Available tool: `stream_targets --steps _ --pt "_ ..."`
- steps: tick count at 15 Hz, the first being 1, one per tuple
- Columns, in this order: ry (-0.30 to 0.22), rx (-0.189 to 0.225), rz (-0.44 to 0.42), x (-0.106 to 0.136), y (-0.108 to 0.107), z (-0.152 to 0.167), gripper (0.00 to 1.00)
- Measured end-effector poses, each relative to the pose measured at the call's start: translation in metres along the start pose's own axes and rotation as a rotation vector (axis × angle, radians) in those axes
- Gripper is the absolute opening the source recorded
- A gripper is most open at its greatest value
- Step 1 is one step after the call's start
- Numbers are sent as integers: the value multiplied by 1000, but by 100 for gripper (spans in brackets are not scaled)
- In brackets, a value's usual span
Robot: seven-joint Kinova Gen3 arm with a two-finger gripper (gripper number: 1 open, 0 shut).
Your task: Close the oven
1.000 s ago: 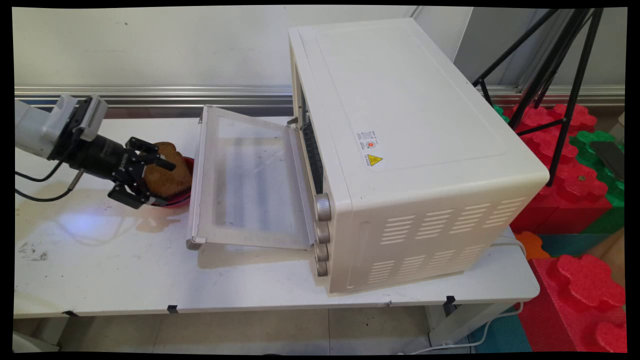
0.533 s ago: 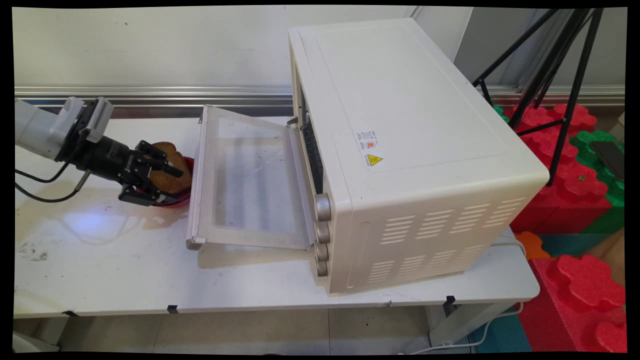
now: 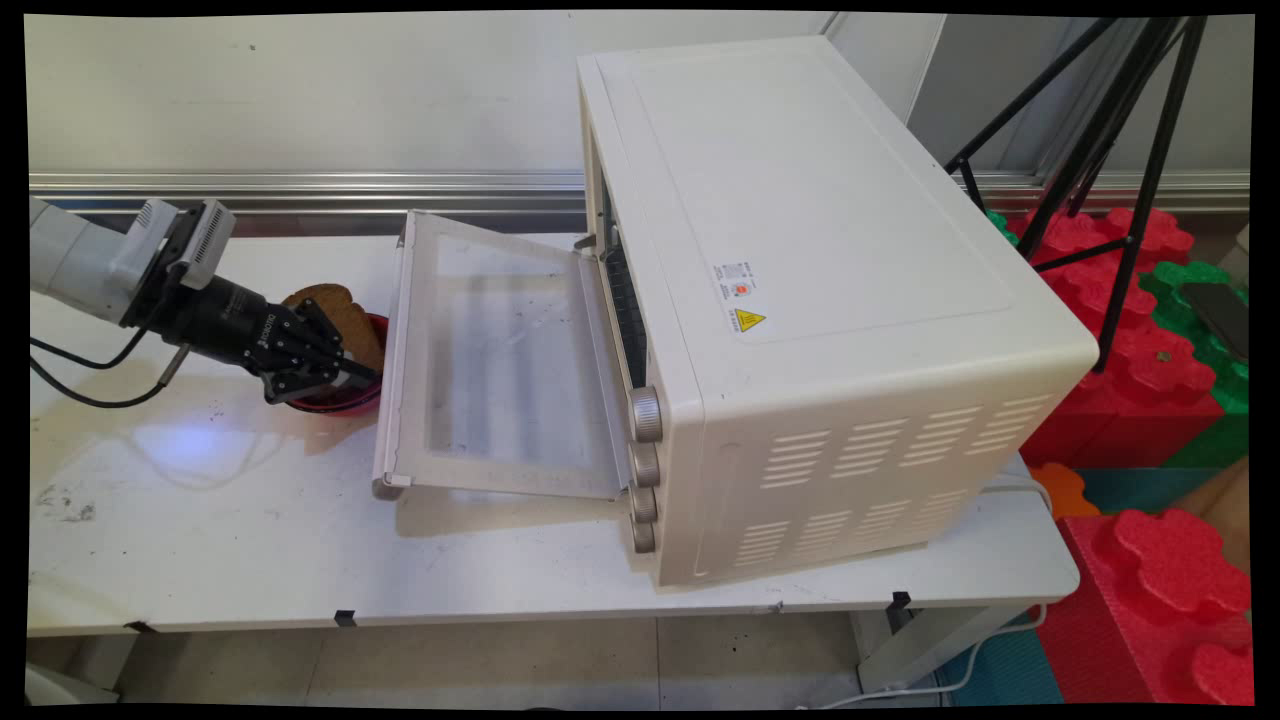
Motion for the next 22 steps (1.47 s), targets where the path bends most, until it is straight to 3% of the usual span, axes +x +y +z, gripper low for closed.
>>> stream_targets --steps 22 --pt "133 19 -24 29 -7 3 0"
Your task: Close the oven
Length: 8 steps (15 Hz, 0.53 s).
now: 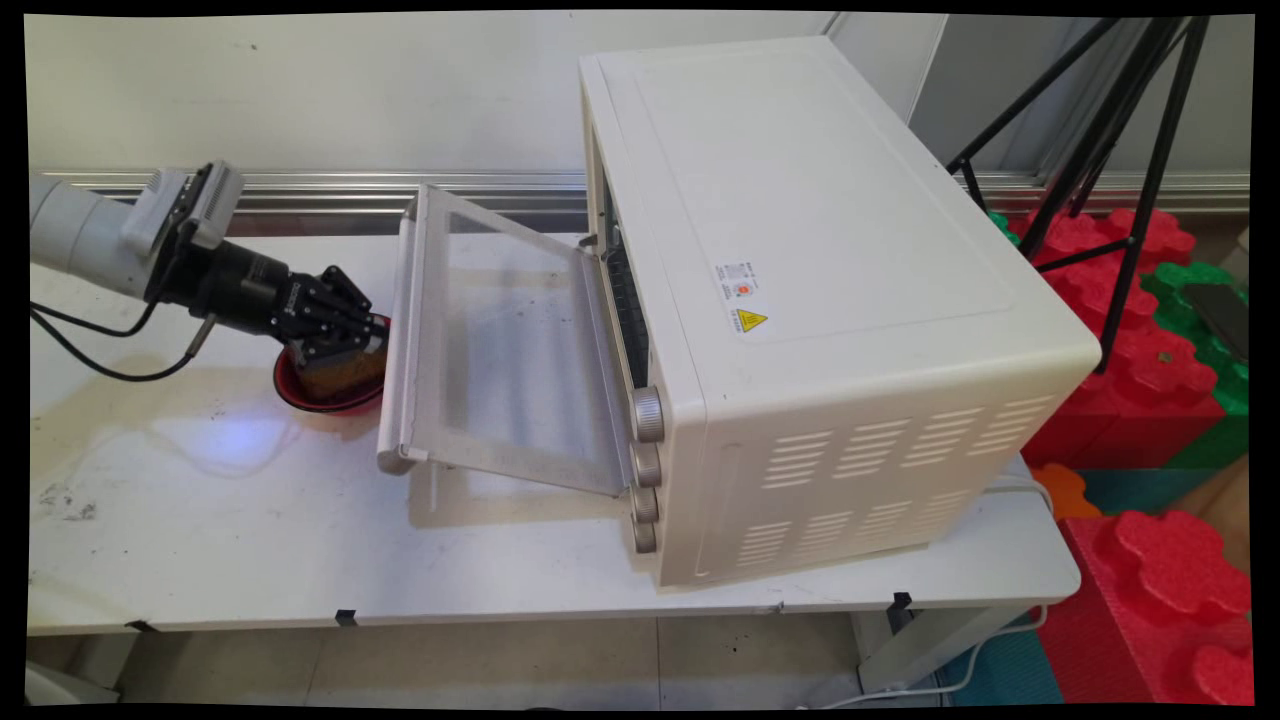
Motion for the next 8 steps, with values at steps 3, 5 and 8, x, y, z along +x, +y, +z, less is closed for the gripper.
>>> stream_targets --steps 3,5,8 --pt "25 3 12 11 -1 -3 0" --pt "45 6 22 19 -2 -5 0" --pt "69 11 32 30 -3 -7 0"
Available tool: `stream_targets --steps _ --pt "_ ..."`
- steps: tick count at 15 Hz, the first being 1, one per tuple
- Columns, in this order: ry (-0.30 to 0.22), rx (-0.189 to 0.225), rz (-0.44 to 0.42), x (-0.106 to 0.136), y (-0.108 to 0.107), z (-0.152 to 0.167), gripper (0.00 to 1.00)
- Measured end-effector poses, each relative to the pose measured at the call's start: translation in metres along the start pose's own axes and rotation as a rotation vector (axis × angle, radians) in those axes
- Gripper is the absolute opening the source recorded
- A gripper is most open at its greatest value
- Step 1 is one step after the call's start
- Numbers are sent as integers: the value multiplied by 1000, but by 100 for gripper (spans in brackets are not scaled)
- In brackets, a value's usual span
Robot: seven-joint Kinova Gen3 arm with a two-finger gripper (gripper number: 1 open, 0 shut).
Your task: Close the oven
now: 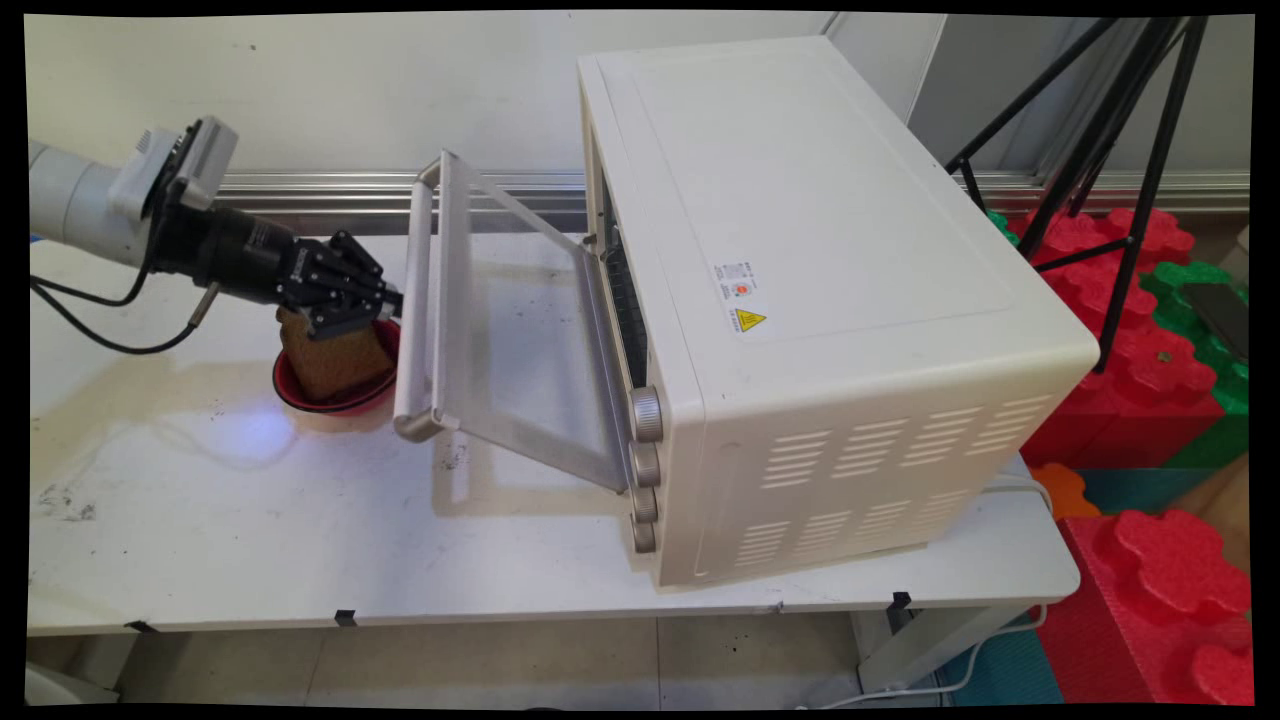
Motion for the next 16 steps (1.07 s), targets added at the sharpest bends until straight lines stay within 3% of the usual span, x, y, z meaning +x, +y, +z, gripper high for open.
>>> stream_targets --steps 9,16 --pt "71 31 26 41 -13 16 0" --pt "81 36 37 54 -19 27 0"
